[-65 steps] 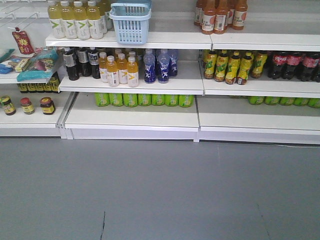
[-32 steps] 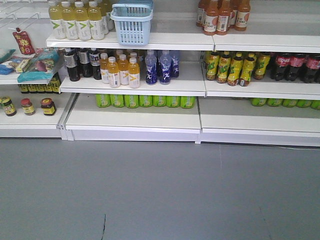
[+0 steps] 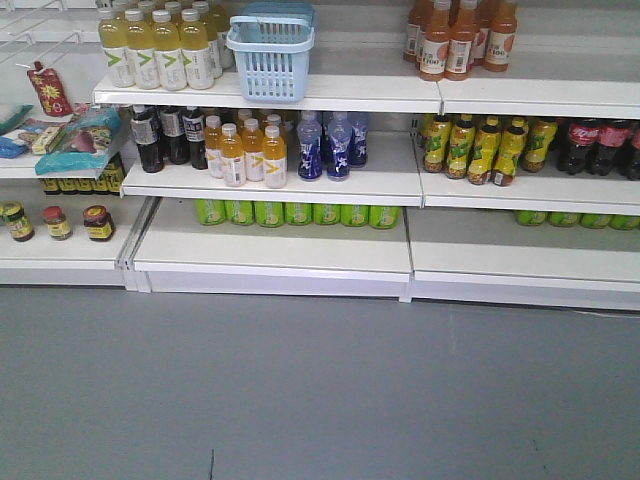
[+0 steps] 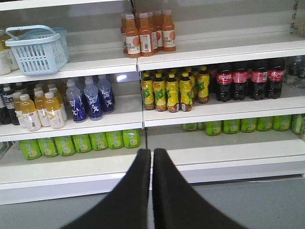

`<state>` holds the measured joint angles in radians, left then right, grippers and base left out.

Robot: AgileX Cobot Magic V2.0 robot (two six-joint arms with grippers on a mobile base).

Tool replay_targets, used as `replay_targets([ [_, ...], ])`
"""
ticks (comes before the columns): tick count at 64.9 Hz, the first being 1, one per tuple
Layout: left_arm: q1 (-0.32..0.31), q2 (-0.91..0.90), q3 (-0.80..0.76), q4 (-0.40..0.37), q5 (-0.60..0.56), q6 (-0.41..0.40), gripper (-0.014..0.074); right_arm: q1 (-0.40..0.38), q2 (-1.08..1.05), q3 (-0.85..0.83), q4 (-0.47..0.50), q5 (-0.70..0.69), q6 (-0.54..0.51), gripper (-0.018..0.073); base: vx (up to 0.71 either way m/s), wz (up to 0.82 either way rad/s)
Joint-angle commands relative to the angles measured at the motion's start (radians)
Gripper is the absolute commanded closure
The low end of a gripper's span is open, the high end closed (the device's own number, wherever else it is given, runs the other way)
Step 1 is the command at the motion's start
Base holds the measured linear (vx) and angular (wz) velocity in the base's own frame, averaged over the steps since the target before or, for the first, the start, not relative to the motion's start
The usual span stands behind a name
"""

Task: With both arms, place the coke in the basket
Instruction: 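Drive the base toward the shelf holding the light-blue basket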

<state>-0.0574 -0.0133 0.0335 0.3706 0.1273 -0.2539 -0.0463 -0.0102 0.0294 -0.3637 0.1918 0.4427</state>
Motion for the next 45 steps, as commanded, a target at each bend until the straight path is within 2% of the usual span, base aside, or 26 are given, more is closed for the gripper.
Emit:
replay_targets([
  [1, -0.004, -0.013, -0.001, -0.005, -0.069, -0.013, 0.0603, -0.001, -0.019, 0.010, -0.017, -0.065, -0.004, 0.0564, 0.14, 0.12],
  [45, -0.004, -0.013, -0.001, -0.005, -0.069, -0.013, 0.0603, -0.001, -0.019, 0.010, -0.017, -0.066, -0.004, 0.0564, 0.18, 0.03],
])
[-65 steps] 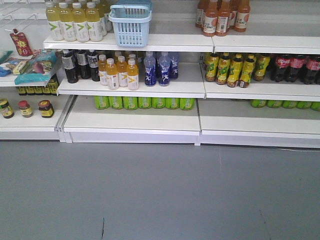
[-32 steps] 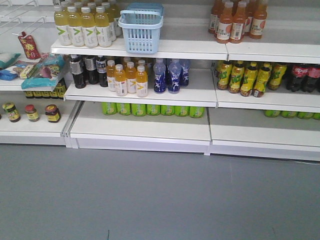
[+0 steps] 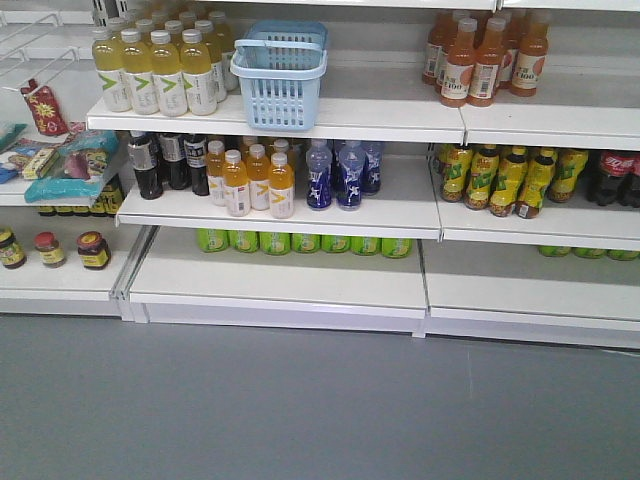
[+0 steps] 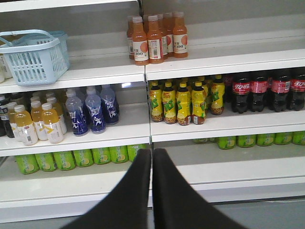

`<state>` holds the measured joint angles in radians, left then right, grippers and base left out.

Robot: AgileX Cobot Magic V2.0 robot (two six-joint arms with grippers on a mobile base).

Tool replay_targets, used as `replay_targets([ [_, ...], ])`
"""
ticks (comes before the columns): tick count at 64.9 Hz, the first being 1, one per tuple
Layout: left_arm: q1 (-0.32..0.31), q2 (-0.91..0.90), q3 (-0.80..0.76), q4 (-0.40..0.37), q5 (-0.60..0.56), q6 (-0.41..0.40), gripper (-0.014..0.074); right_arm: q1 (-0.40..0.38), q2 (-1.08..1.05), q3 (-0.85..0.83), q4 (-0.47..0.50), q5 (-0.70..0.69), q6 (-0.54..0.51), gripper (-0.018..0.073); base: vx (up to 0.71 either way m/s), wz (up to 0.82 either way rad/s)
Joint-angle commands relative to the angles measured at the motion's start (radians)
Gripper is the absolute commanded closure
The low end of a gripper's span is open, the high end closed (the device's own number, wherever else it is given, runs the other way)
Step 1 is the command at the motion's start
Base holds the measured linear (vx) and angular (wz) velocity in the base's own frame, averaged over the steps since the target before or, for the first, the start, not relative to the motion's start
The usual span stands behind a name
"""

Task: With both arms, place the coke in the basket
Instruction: 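Drive the base toward the shelf holding the light-blue basket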

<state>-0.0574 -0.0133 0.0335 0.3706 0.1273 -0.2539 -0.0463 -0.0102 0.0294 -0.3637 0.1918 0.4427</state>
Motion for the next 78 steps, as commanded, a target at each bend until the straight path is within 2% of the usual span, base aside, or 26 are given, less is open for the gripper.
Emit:
replay_targets([
  [1, -0.004, -0.013, -0.001, -0.005, -0.069, -0.013, 0.0603, -0.001, -0.019, 0.010, -0.017, -0.066, -0.004, 0.0564, 0.19, -0.01],
  [78, -0.004, -0.013, -0.001, -0.005, -0.069, -0.013, 0.0603, -0.001, -0.019, 0.010, -0.017, -0.066, -0.004, 0.0564, 0.19, -0.04],
])
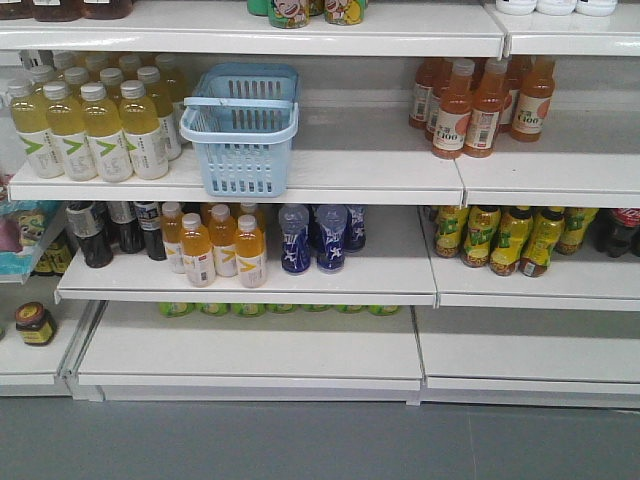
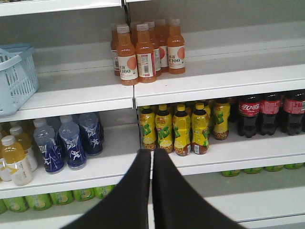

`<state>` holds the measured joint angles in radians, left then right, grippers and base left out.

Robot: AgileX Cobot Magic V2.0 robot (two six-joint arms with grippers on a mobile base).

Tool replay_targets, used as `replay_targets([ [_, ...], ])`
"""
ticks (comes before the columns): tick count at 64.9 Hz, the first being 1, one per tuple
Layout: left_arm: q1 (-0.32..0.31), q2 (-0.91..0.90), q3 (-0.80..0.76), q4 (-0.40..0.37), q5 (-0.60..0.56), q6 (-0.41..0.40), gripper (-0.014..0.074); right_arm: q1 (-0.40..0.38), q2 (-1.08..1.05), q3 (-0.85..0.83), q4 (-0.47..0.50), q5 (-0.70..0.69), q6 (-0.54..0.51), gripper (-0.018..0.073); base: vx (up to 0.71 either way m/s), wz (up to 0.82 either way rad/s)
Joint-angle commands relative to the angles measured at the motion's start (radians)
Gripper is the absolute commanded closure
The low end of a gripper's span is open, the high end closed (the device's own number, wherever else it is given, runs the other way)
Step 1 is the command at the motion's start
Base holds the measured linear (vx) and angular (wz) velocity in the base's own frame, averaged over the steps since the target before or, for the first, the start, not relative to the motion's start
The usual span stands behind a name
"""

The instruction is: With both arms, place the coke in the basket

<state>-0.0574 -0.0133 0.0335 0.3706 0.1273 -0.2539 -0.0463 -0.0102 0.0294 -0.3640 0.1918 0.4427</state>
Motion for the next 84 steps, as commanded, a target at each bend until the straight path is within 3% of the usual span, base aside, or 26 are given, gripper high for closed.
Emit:
replay_targets([
  [1, -0.004, -0.013, -0.001, -0.005, -0.069, -0.013, 0.0603, -0.001, -0.019, 0.010, -0.016, -0.066, -0.004, 0.0564, 0.19, -0.05],
  [84, -0.004, -0.013, -0.001, -0.005, -0.069, -0.013, 0.0603, -0.001, -0.019, 0.010, -0.016, -0.066, -0.004, 0.0564, 0.14, -0.02],
])
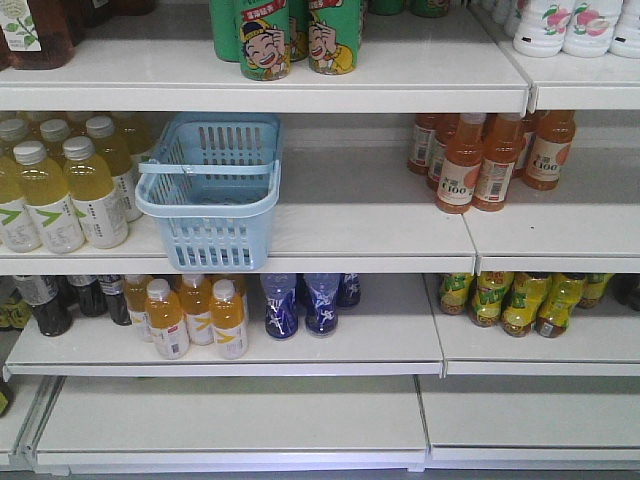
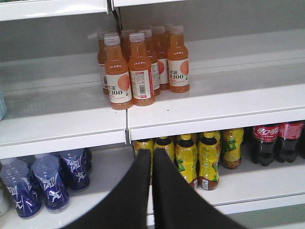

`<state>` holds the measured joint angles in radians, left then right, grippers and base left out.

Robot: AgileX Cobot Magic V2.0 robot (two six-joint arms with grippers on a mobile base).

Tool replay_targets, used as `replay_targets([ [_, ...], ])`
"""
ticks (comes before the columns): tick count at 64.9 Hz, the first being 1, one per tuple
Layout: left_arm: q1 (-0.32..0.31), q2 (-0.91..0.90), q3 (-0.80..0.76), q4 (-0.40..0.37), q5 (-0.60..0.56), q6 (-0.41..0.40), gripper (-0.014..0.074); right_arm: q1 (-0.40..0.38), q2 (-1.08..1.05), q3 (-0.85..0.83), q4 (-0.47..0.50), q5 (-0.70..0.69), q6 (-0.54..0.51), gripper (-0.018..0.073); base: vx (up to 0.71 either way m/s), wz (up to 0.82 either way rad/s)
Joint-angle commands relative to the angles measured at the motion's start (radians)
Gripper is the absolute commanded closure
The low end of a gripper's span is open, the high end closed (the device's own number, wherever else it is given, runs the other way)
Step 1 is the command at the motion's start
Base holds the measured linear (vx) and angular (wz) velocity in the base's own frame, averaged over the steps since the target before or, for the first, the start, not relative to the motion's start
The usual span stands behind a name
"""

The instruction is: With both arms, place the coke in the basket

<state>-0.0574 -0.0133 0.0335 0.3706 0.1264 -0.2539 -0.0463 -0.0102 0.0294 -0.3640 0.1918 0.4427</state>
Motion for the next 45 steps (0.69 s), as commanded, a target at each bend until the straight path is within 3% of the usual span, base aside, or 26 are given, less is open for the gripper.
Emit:
replay_targets([
  [1, -0.004, -0.013, -0.001, -0.005, -0.069, -0.013, 0.0603, -0.001, -0.019, 0.010, -0.016, -0.066, -0.004, 0.0564, 0.06, 0.00],
  [45, -0.004, -0.013, -0.001, -0.005, -0.069, -0.013, 0.0603, -0.001, -0.019, 0.010, -0.016, -0.065, -0.004, 0.0564, 0.01, 0.00],
])
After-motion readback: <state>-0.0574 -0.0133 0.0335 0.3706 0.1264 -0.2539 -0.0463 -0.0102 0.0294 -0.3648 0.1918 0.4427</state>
